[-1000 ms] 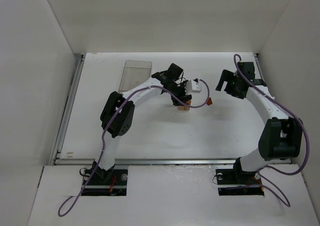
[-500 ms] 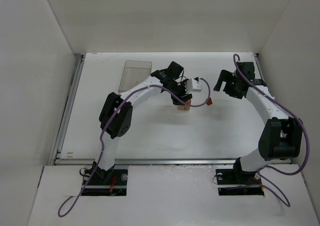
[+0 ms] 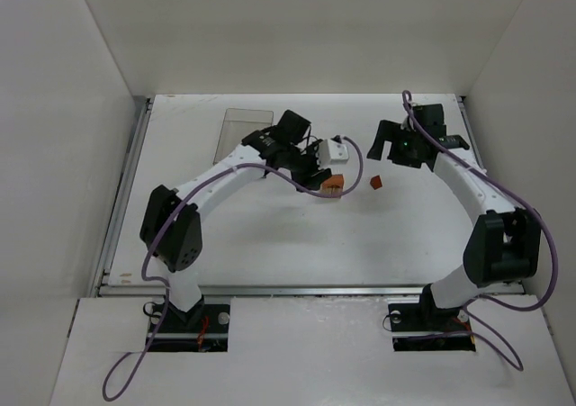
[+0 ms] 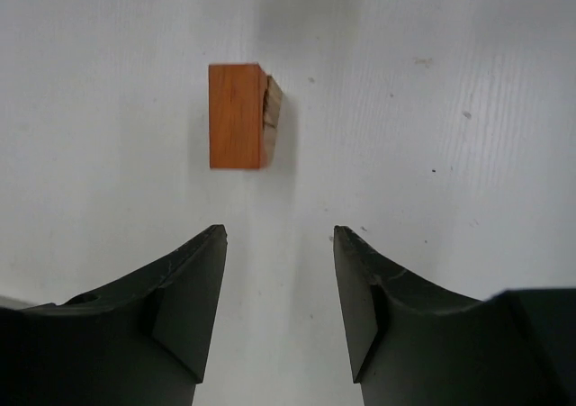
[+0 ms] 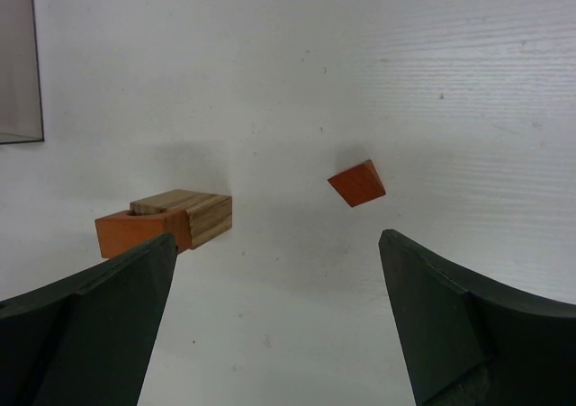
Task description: Build the wood block tower
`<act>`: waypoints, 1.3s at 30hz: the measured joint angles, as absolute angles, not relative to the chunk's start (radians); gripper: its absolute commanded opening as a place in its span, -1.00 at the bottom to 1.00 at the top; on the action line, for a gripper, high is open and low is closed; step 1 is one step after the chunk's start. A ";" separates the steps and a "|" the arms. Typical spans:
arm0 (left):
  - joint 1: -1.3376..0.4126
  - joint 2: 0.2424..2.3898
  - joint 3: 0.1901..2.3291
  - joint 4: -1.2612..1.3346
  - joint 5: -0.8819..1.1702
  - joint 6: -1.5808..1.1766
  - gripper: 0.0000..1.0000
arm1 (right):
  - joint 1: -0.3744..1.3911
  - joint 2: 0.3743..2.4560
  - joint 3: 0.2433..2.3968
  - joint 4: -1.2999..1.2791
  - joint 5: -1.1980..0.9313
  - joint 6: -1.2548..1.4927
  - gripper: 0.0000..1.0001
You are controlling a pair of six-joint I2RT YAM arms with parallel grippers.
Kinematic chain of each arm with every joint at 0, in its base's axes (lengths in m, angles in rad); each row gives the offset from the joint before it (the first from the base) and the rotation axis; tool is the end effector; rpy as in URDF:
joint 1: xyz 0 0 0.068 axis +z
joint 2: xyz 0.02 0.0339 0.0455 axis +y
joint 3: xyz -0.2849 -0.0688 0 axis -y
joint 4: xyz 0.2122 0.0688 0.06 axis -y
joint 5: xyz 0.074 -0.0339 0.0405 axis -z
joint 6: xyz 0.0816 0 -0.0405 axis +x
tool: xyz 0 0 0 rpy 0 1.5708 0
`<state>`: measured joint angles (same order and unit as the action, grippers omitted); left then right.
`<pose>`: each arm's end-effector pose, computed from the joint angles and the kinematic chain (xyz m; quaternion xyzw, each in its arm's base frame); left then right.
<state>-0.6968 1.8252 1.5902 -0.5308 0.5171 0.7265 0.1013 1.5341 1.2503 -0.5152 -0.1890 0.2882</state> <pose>0.2935 -0.2982 0.2977 0.6568 0.6082 -0.2296 0.3821 0.3343 0.0494 0.2859 0.0507 0.9216 0.1583 0.3507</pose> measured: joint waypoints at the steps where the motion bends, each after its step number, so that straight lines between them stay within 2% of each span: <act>1: -0.688 1.786 1.557 -0.527 0.509 0.710 -0.05 | 0.111 1.540 1.251 -0.515 -0.192 0.287 1.00; 5: -0.665 1.686 1.419 -0.449 0.451 0.597 -0.07 | 0.139 1.584 1.251 -0.512 -0.199 0.288 1.00; 9: -0.664 1.706 1.355 -0.399 0.383 0.472 -0.07 | 0.163 1.643 1.251 -0.509 -0.203 0.296 1.00; 21: -0.665 1.863 1.386 -0.265 0.259 0.244 -0.10 | 0.199 1.658 1.197 -0.474 -0.191 0.341 1.00; 39: -0.665 1.935 1.453 -0.194 0.207 0.171 -0.10 | 0.223 1.663 1.174 -0.458 -0.187 0.371 1.00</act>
<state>-0.6655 1.9350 1.4528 -0.1936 0.2066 0.1711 0.2230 1.6634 1.1736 -0.4576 -0.1875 0.3706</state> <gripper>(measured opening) 0.454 0.999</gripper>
